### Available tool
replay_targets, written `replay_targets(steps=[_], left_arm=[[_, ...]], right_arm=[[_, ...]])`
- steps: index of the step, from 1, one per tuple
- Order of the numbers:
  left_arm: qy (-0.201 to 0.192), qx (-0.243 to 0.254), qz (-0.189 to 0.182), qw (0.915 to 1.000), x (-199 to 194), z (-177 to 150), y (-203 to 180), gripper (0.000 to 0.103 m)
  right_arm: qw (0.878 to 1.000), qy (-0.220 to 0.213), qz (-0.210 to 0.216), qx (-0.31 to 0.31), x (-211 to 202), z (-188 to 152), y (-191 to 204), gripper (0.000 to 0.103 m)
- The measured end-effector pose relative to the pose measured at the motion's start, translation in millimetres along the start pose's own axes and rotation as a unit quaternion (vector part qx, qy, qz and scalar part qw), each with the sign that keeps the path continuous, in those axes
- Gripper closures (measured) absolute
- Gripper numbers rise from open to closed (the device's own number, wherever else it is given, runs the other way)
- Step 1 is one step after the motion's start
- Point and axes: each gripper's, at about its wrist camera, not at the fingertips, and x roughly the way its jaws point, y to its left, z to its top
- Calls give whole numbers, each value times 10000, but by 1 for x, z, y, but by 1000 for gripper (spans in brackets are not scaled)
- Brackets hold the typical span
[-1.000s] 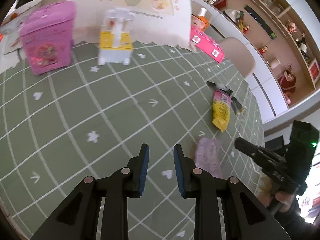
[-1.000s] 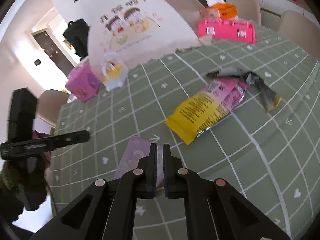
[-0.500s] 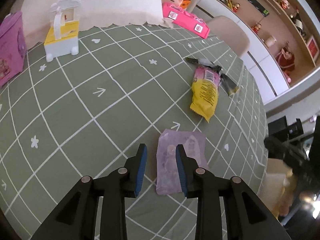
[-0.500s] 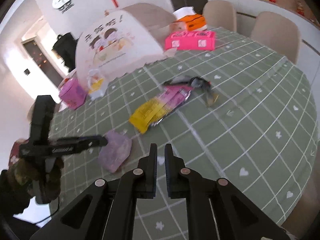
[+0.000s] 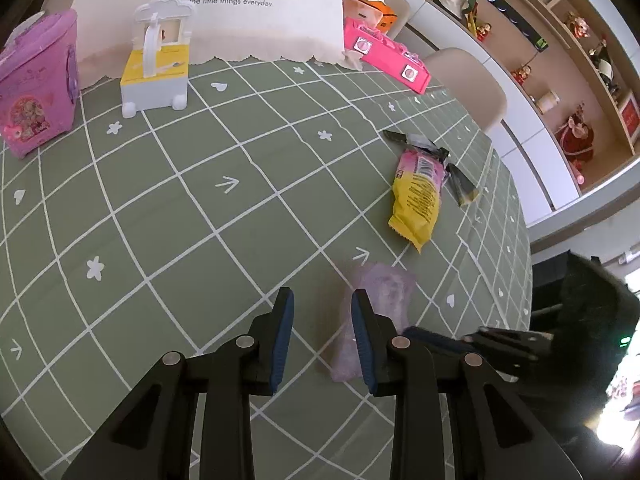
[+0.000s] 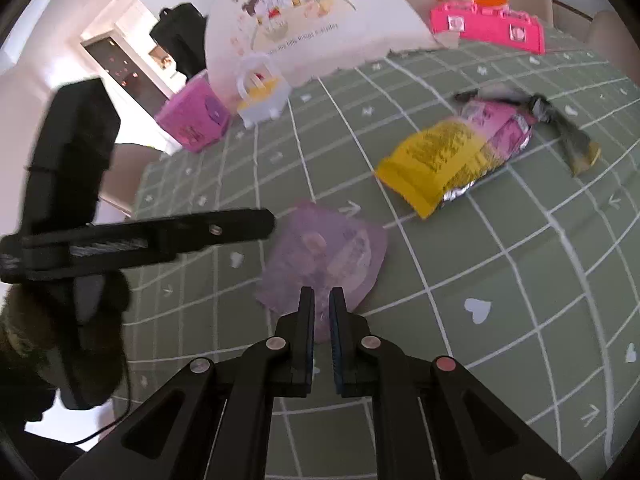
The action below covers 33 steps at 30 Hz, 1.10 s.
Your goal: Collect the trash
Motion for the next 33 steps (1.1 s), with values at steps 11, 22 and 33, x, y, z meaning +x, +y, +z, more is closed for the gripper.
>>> replay_targets(steps=[11, 22, 33], left_arm=[[337, 256, -326, 9986, 24, 3, -15, 71], [142, 408, 55, 9991, 8, 10, -37, 101], [-711, 230, 555, 9957, -44, 25, -31, 101]], right_arm=[[9999, -131, -76, -83, 0, -5, -1, 97], [9987, -389, -324, -72, -27, -3, -8, 87], [9801, -1145, -1105, 1186, -48, 63, -85, 59]])
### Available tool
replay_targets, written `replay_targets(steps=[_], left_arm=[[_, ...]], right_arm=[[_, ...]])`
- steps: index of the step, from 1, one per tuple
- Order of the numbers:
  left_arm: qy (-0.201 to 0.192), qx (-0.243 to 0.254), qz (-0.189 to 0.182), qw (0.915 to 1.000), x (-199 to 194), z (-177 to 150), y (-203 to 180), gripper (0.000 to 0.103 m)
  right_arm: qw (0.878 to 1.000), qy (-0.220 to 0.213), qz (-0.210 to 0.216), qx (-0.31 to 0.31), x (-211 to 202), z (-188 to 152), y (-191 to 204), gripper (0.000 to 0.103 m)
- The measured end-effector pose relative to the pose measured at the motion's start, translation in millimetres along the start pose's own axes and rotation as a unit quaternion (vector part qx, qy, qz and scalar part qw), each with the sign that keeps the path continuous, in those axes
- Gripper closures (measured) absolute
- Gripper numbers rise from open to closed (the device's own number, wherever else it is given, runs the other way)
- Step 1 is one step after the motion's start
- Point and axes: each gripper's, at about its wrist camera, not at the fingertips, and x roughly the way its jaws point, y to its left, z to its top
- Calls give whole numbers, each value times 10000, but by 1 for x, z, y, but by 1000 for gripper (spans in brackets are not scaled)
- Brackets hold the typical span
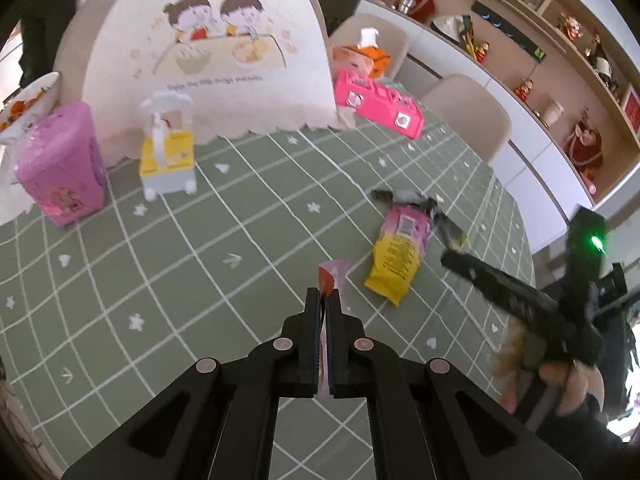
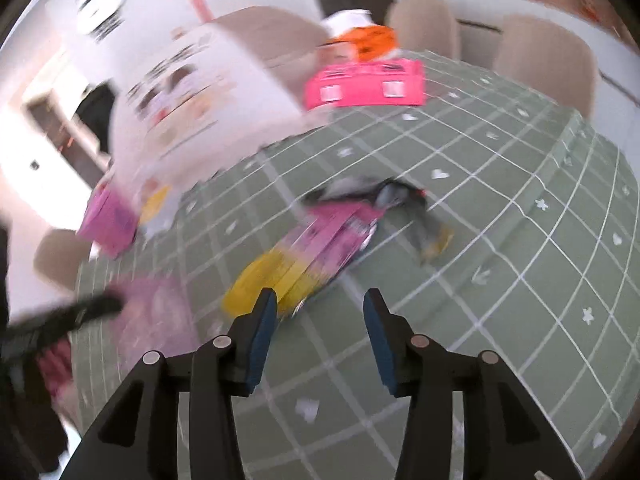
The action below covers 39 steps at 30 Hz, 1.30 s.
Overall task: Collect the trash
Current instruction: 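Grasp the yellow-pink chip bag with right tool while left tool holds lilac wrapper, then carry both wrappers to the yellow trash bin and release them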
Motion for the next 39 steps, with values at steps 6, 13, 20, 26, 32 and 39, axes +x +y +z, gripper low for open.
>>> replay_targets(steps=[6, 13, 20, 26, 32, 39], left_arm=[[-111, -199, 213, 9995, -10, 4, 22, 101], [-169, -320, 340, 9988, -24, 1, 51, 101], [-143, -165, 174, 9996, -37, -1, 65, 101], [-257, 398, -187, 9987, -53, 7, 42, 101], [-523, 1080, -548, 9913, -79, 7, -14, 101], [-896, 1814, -904, 9751, -116, -21, -110, 101]], right_arm=[[9979, 119, -59, 629, 42, 20, 3, 53], [9968, 258, -761, 26, 69, 18, 42, 47], [9964, 203, -775, -284, 47, 3, 64, 79], [9955, -381, -773, -396, -38, -16, 85, 82], [9894, -1008, -987, -355, -135, -41, 90, 82], [9796, -1589, -1192, -319, -231, -77, 64, 82]])
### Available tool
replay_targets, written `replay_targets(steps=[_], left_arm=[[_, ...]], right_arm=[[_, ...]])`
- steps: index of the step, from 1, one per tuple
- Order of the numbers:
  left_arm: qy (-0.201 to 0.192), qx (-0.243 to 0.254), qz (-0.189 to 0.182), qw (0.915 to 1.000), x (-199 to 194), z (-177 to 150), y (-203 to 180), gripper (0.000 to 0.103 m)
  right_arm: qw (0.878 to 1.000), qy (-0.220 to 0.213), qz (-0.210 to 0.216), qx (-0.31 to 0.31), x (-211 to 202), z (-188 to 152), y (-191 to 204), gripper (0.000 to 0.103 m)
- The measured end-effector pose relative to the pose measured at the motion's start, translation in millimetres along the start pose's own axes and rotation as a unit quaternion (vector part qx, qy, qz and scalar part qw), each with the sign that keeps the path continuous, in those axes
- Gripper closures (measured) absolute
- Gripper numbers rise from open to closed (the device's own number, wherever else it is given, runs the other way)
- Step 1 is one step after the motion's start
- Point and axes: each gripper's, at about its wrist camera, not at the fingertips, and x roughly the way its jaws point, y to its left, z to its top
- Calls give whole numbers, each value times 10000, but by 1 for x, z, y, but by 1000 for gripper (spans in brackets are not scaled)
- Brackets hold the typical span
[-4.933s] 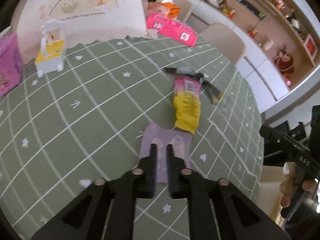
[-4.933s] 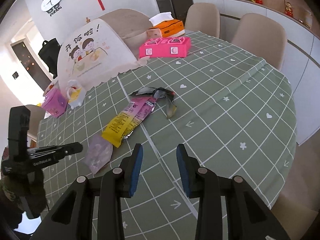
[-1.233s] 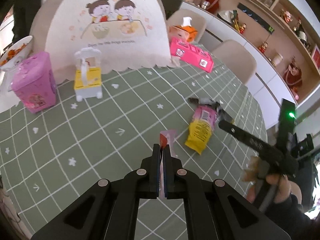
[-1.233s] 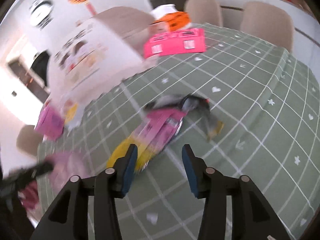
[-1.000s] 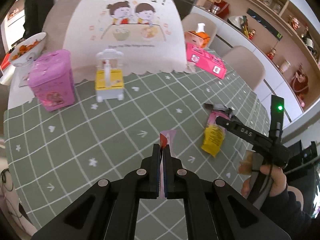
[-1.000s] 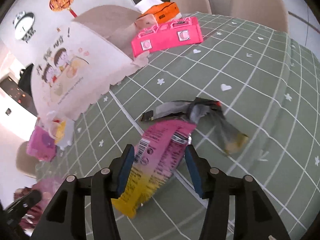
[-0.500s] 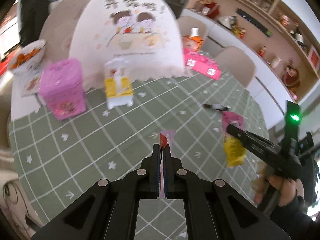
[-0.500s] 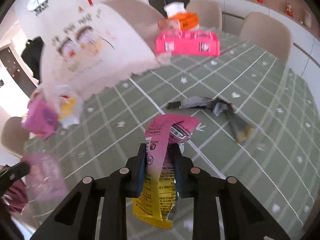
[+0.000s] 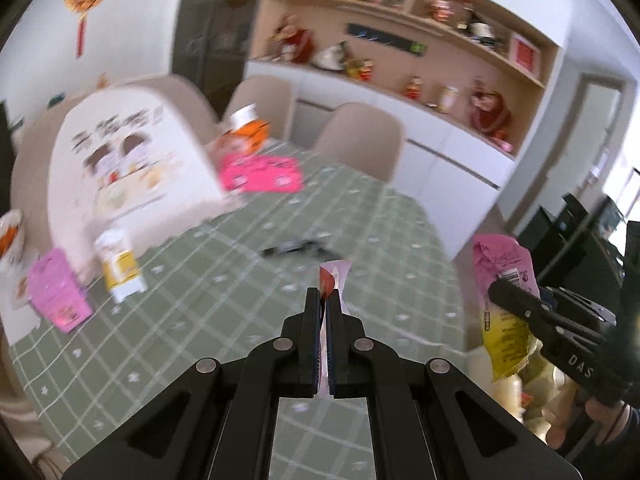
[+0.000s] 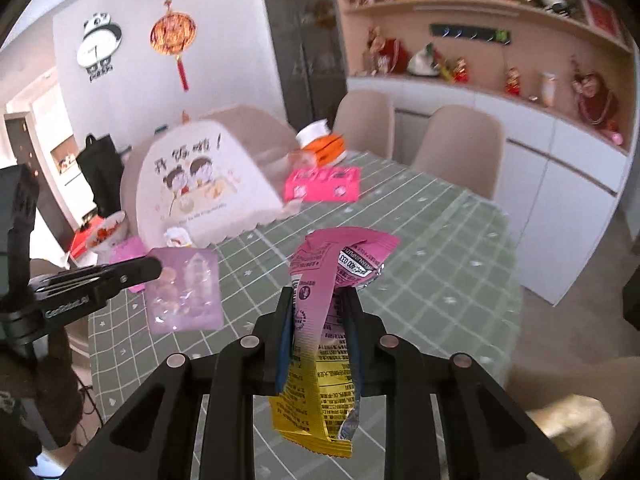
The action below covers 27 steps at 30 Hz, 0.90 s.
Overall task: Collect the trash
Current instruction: 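Carry both wrappers to the yellow trash bin and release them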
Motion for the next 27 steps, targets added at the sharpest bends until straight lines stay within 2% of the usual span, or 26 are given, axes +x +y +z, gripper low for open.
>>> replay_targets(steps=[8, 13, 21, 27], left_arm=[[2, 552, -551, 9970, -7, -20, -148, 101], [51, 776, -714, 9944, -6, -39, -218, 101], [378, 932, -840, 9914, 16, -72, -285, 101], [875, 630, -1090, 9882, 48, -96, -307, 101]], right_arm=[[9985, -344, -362, 205, -102, -34, -91, 82], [9974, -407, -557, 213, -144, -56, -142, 81], [9962, -404, -708, 317, -175, -88, -198, 81], [9963, -236, -693, 441, -177, -111, -230, 81]])
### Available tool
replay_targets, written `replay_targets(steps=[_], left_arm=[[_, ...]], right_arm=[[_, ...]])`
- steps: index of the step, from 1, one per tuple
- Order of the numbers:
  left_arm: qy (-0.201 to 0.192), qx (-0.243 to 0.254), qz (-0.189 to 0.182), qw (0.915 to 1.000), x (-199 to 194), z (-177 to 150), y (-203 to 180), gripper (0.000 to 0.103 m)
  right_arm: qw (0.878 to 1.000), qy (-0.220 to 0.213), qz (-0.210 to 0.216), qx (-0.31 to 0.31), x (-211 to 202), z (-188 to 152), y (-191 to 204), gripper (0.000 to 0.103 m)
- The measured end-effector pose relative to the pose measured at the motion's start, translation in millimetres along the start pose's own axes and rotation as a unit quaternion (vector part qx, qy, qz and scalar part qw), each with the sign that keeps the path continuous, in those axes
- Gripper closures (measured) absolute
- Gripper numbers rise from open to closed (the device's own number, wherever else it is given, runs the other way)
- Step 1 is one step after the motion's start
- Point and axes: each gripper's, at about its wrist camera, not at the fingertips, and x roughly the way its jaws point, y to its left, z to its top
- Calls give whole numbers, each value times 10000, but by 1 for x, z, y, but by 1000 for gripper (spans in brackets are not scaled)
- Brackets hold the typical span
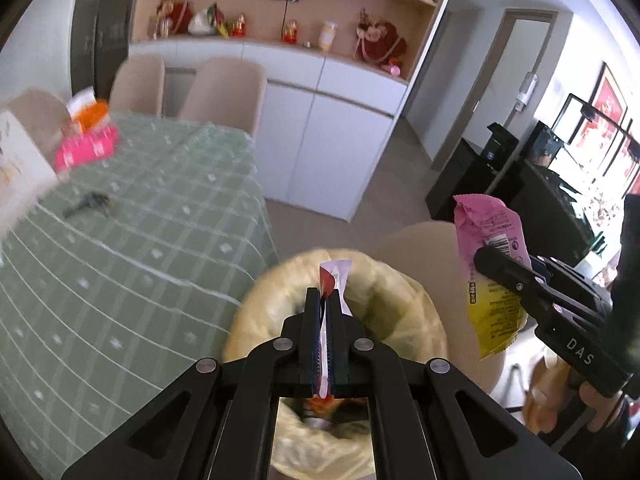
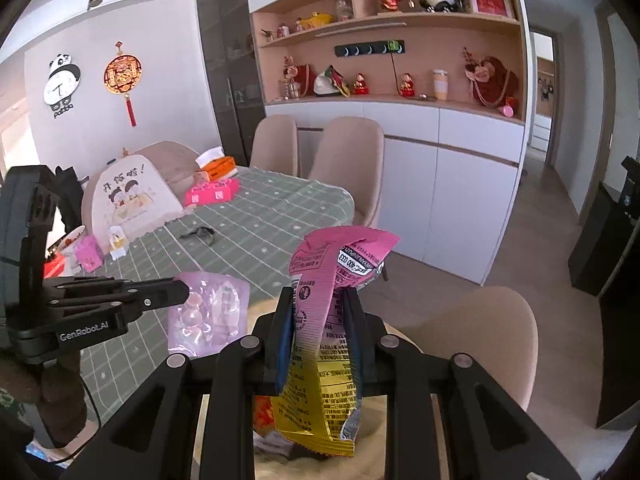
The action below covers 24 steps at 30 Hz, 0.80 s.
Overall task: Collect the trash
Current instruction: 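Carry both wrappers to the yellow trash bin and release them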
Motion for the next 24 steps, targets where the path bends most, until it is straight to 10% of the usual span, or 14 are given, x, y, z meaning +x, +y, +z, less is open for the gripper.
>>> replay_targets(steps=[11, 15, 24], left_arm=[[792, -567, -622, 9933, 59, -31, 12, 96], [739, -635, -662, 9930, 51, -27, 23, 54], [351, -796, -449, 9952, 10, -12, 69, 50]], right_arm=[[9989, 438, 72, 150, 20, -30, -29, 81], [9983, 517, 190, 214, 29, -37, -24, 80], [9961, 817, 308, 143, 66, -47, 3, 76]])
